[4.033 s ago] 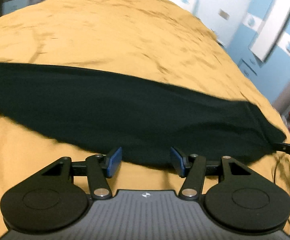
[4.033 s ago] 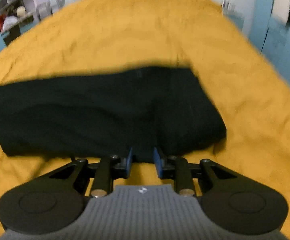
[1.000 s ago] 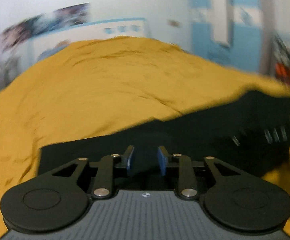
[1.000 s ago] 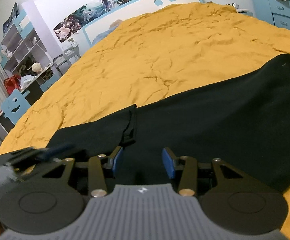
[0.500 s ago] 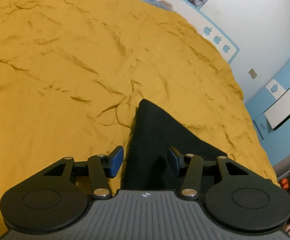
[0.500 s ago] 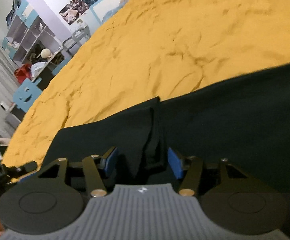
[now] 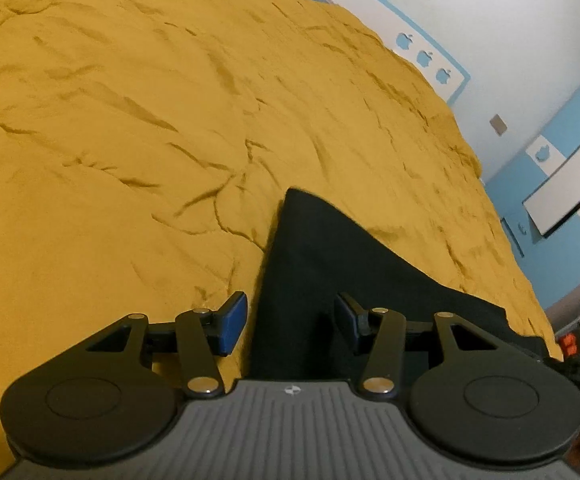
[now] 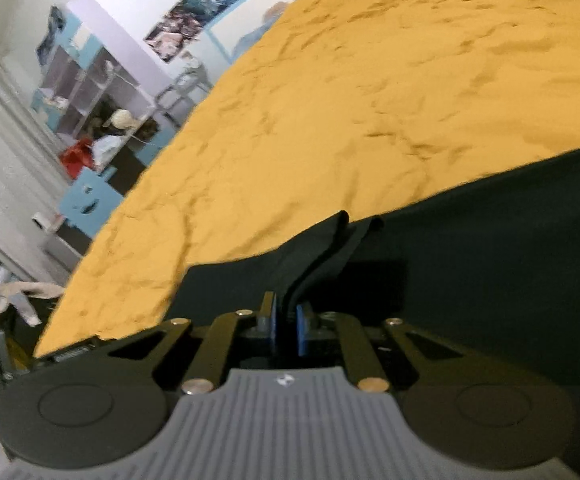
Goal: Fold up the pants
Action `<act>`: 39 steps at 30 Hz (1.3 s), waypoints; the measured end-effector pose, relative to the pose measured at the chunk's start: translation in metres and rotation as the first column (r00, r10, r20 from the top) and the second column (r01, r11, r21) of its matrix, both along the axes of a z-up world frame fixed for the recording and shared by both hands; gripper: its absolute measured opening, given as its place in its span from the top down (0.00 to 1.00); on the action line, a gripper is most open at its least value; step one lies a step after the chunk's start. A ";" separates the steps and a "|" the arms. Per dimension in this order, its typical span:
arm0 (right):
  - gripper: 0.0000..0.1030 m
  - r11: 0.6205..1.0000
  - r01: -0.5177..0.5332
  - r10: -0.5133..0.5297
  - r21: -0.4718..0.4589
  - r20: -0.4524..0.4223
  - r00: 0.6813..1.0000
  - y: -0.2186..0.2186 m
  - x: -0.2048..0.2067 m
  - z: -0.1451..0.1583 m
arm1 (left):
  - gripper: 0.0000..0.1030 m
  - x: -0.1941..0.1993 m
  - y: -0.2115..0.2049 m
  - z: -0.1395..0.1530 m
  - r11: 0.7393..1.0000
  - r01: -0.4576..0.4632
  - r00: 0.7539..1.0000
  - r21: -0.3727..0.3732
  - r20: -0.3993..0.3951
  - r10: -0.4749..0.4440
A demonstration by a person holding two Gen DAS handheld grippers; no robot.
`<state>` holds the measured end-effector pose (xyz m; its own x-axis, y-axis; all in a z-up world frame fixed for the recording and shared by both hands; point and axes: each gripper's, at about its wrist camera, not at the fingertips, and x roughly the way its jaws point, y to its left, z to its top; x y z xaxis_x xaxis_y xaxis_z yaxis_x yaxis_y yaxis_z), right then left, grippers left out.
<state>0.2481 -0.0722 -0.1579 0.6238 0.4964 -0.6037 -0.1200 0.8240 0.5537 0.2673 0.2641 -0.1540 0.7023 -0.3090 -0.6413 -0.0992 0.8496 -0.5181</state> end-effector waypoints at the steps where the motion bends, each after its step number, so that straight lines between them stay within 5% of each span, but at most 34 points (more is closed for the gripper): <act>1: 0.95 1.000 0.002 -0.002 -0.020 -0.016 1.000 -0.001 0.001 -0.007 | 0.44 0.001 -0.002 -0.001 1.000 0.013 1.000 0.005 -0.004 -0.013; 5: 0.85 0.997 0.005 -0.011 -0.079 -0.080 0.997 -0.003 0.008 -0.031 | 0.42 0.004 -0.013 -0.008 0.997 0.062 0.998 0.050 -0.036 -0.060; 8: 0.79 0.974 0.098 -0.093 -0.205 0.036 0.995 0.001 -0.006 -0.010 | 0.41 0.002 -0.016 -0.008 0.995 0.069 0.997 0.065 -0.034 -0.067; 12: 0.79 0.957 -0.002 0.060 -0.292 0.187 0.980 0.035 -0.026 0.008 | 0.41 0.003 -0.017 -0.008 0.995 0.076 0.996 0.067 -0.042 -0.073; 16: 0.80 0.896 -0.128 0.191 -0.426 0.110 0.975 0.073 -0.027 -0.020 | 0.40 0.002 -0.022 -0.007 0.991 0.090 0.995 0.100 -0.045 -0.086; 19: 0.80 0.912 -0.112 0.171 -0.394 0.118 0.978 0.065 -0.033 -0.018 | 0.39 0.001 -0.022 -0.007 0.990 0.093 0.995 0.108 -0.046 -0.089; 22: 0.79 0.944 -0.053 0.116 -0.326 0.175 0.978 0.038 -0.043 0.004 | 0.39 0.000 -0.021 -0.008 0.990 0.091 0.995 0.104 -0.045 -0.087; 26: 0.77 0.934 0.069 0.017 -0.351 0.236 0.972 -0.010 -0.067 0.028 | 0.38 0.000 -0.022 -0.007 0.990 0.086 0.996 0.108 -0.047 -0.082; 30: 0.59 0.901 0.234 -0.144 -0.365 0.256 0.956 -0.084 -0.091 0.036 | 0.37 -0.001 -0.025 -0.008 0.989 0.082 0.996 0.120 -0.042 -0.078; 33: 0.57 0.861 0.344 -0.273 -0.375 0.230 0.934 -0.143 -0.103 0.033 | 0.37 -0.002 -0.026 -0.008 0.989 0.078 0.997 0.125 -0.038 -0.074; 39: 0.54 0.785 0.572 -0.549 -0.238 0.163 0.820 -0.251 -0.117 0.025 | 0.37 -0.004 -0.025 -0.010 0.991 0.068 0.997 0.118 -0.030 -0.065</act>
<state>0.1306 -0.3233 -0.1329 0.7937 -0.1268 -0.5950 0.3749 0.8722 0.3141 0.2635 0.2391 -0.1639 0.6654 -0.2751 -0.6939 -0.0523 0.9102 -0.4109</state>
